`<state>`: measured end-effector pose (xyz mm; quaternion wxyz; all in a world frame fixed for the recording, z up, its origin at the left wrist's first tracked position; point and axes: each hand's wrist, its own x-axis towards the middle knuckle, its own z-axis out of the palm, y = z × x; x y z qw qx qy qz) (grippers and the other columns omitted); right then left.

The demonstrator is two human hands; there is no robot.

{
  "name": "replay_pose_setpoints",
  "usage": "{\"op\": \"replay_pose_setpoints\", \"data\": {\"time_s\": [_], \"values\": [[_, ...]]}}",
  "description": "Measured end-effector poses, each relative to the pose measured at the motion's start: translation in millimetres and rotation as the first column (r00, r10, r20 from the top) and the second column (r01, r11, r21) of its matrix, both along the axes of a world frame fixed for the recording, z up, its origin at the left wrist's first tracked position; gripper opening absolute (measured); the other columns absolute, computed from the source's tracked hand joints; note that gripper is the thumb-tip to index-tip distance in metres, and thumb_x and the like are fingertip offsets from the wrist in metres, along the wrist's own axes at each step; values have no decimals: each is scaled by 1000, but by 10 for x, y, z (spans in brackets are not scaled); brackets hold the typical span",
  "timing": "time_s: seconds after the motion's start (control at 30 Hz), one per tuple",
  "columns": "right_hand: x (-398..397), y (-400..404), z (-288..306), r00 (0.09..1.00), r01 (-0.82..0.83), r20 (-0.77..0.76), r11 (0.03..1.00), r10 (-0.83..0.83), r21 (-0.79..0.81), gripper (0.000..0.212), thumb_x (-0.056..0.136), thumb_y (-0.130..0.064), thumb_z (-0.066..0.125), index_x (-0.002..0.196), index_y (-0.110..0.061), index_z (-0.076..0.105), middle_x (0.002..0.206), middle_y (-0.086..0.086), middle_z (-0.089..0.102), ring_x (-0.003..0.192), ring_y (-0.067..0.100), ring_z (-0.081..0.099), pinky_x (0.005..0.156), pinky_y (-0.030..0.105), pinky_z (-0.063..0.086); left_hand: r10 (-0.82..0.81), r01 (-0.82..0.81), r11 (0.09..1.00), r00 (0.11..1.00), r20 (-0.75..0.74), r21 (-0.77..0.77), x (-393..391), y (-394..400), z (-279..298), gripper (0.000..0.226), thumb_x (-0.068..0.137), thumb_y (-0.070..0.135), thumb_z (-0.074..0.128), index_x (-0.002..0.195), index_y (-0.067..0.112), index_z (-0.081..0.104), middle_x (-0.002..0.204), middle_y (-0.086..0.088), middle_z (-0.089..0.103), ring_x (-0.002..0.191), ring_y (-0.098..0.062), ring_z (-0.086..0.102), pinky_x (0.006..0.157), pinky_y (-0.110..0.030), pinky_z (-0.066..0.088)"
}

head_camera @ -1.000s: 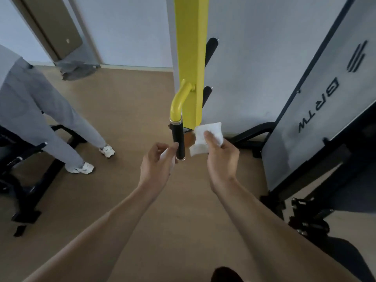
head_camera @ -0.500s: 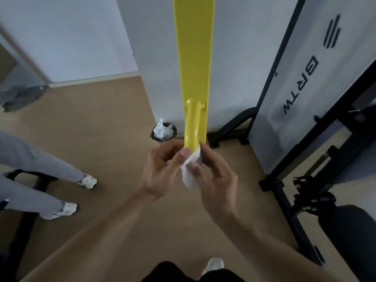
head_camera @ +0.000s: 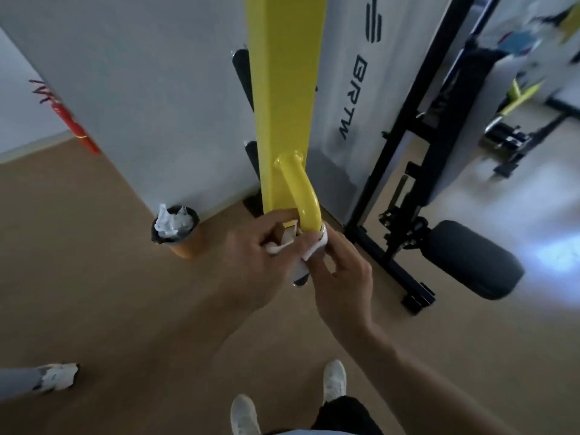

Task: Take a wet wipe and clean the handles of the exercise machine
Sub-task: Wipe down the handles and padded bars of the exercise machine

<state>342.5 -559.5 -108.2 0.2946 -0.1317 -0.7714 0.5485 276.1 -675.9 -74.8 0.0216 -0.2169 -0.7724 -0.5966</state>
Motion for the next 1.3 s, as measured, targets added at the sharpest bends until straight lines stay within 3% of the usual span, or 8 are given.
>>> {"op": "replay_pose_setpoints", "data": {"time_s": [0.2, 0.33, 0.5, 0.73, 0.9, 1.0, 1.1, 1.3], "values": [[13, -160, -225, 990, 70, 126, 998, -70, 6, 31, 91, -22, 70, 122, -23, 69, 102, -10, 73, 93, 12, 70, 75, 46, 59, -113, 120, 980, 992, 53, -161, -114, -93, 138, 28, 75, 44, 81, 101, 32, 78, 57, 13, 61, 58, -2, 59, 54, -10, 44], [1, -183, -87, 992, 122, 23, 992, -121, -31, 34, 93, -31, 64, 125, -18, 67, 103, -8, 73, 92, 12, 70, 76, 34, 58, -133, 120, 959, 991, -33, -257, -133, -99, 248, 32, 76, 50, 80, 105, 34, 79, 86, 14, 77, 77, 3, 69, 69, -19, 56], [-4, -94, -368, 960, 15, 278, 998, -29, 53, 24, 90, -27, 69, 114, -26, 68, 96, -15, 70, 87, 3, 65, 72, 28, 51, -134, 101, 920, 989, -63, -378, -164, -67, 362, 21, 79, 54, 76, 92, 38, 79, 63, 15, 70, 63, -2, 64, 59, -27, 51], [0, -48, -76, 997, 53, 57, 999, -54, 10, 31, 87, -40, 64, 113, -24, 71, 83, -12, 69, 74, 11, 65, 65, 30, 54, -171, 156, 881, 985, 5, -446, -127, -28, 466, 18, 77, 59, 75, 91, 47, 76, 68, 10, 73, 65, -5, 69, 65, -38, 58], [19, 75, -277, 960, -87, 269, 996, 78, 21, 8, 90, -33, 71, 95, -36, 65, 79, -21, 68, 75, 1, 65, 62, 25, 49, -102, 91, 855, 995, 5, -510, -127, 9, 522, 21, 77, 60, 74, 89, 44, 78, 49, 17, 60, 50, -1, 56, 56, -27, 45], [-12, 80, -95, 988, -35, 153, 999, 30, 32, 17, 90, -41, 65, 103, -31, 68, 84, -12, 71, 77, 10, 67, 63, 39, 56, -113, 97, 853, 994, 0, -513, -163, 27, 512, 26, 71, 67, 73, 90, 49, 76, 61, 12, 69, 61, -8, 66, 63, -33, 56], [-58, 75, -11, 1000, -4, 11, 1000, 4, 26, 27, 91, -40, 63, 115, -27, 67, 87, -10, 70, 76, 14, 66, 64, 35, 55, -133, 123, 853, 991, 15, -507, -161, 64, 522, 33, 66, 75, 67, 90, 53, 73, 70, 11, 74, 70, -10, 71, 70, -39, 59], [11, 259, -486, 947, -134, 310, 982, 87, 134, 22, 93, -37, 68, 112, -27, 65, 83, -22, 62, 79, -3, 60, 66, 21, 42, -108, 106, 848, 994, 27, -519, -166, 120, 529, 30, 72, 67, 73, 92, 44, 79, 52, 11, 63, 52, -9, 58, 61, -35, 54]]}}
